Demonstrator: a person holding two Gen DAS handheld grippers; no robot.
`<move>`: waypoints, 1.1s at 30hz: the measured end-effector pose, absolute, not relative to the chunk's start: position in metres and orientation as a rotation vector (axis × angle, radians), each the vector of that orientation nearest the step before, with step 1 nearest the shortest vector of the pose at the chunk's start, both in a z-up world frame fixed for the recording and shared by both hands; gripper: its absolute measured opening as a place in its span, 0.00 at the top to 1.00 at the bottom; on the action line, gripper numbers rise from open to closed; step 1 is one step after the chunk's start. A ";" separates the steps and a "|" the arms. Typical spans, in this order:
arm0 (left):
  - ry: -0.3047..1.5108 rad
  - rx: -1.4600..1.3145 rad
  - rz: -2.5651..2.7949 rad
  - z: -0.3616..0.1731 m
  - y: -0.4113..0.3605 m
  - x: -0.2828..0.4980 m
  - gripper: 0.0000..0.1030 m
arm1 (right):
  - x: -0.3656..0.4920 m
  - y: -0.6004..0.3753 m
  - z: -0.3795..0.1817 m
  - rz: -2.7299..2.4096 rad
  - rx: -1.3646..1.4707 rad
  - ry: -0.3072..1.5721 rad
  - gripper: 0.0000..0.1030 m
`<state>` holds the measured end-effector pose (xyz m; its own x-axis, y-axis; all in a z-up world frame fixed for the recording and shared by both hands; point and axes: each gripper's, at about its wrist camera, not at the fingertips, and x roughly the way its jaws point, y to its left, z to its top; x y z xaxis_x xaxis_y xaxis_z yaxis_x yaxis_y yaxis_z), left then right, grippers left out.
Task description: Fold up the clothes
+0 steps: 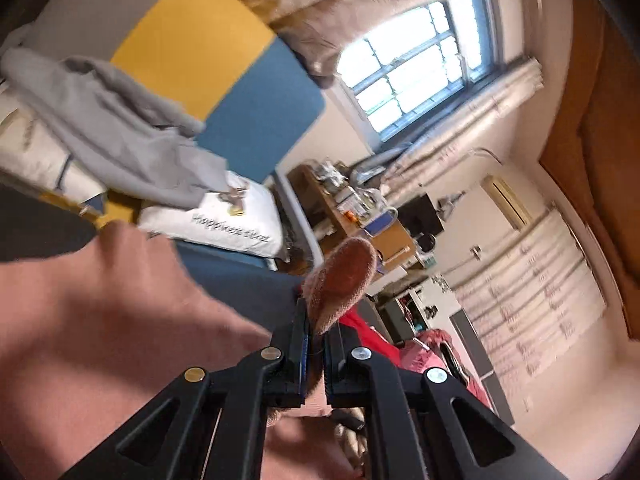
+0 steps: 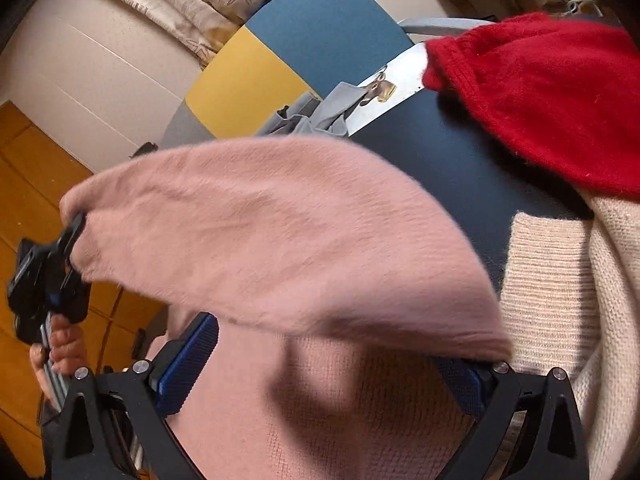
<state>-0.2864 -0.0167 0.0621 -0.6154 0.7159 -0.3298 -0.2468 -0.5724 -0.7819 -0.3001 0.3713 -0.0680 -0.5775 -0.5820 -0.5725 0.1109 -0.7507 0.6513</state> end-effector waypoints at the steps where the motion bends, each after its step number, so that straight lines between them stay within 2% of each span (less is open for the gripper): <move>1: -0.975 -0.891 2.202 0.053 -0.024 -0.282 0.96 | -0.301 0.371 -0.068 -2.338 1.153 -0.809 0.00; 8: -1.083 -1.118 2.218 -0.025 -0.067 -0.260 0.96 | -0.281 0.366 -0.076 -2.261 1.184 -0.925 0.00; 13: -1.046 -1.276 2.250 -0.061 -0.077 -0.254 0.96 | -0.265 0.352 -0.082 -2.314 1.147 -0.826 0.00; 16: -1.060 -1.285 2.230 -0.071 -0.078 -0.250 0.96 | -0.258 0.348 -0.083 -2.351 1.101 -0.761 0.00; 18: -1.053 -1.290 2.230 -0.073 -0.077 -0.249 0.96 | -0.263 0.350 -0.083 -2.341 1.105 -0.784 0.00; 21: -1.059 -1.259 2.231 -0.065 -0.077 -0.250 0.96 | -0.268 0.364 -0.082 -2.329 1.098 -0.947 0.00; 24: -1.026 -1.275 2.253 -0.057 -0.079 -0.248 0.96 | -0.274 0.365 -0.080 -2.315 1.104 -1.006 0.00; 30: -0.955 -1.382 2.279 -0.077 -0.084 -0.231 0.96 | -0.243 0.354 -0.069 -2.161 1.221 -0.738 0.00; 33: -1.004 -1.348 2.256 -0.082 -0.086 -0.219 0.96 | -0.226 0.361 -0.058 -2.162 1.250 -0.629 0.00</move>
<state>-0.2195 -0.0863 -0.0816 -0.4993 0.5917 -0.6329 0.0740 -0.6987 -0.7116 -0.2262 0.3613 -0.0575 -0.4092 -0.6691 -0.6203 0.2319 -0.7338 0.6385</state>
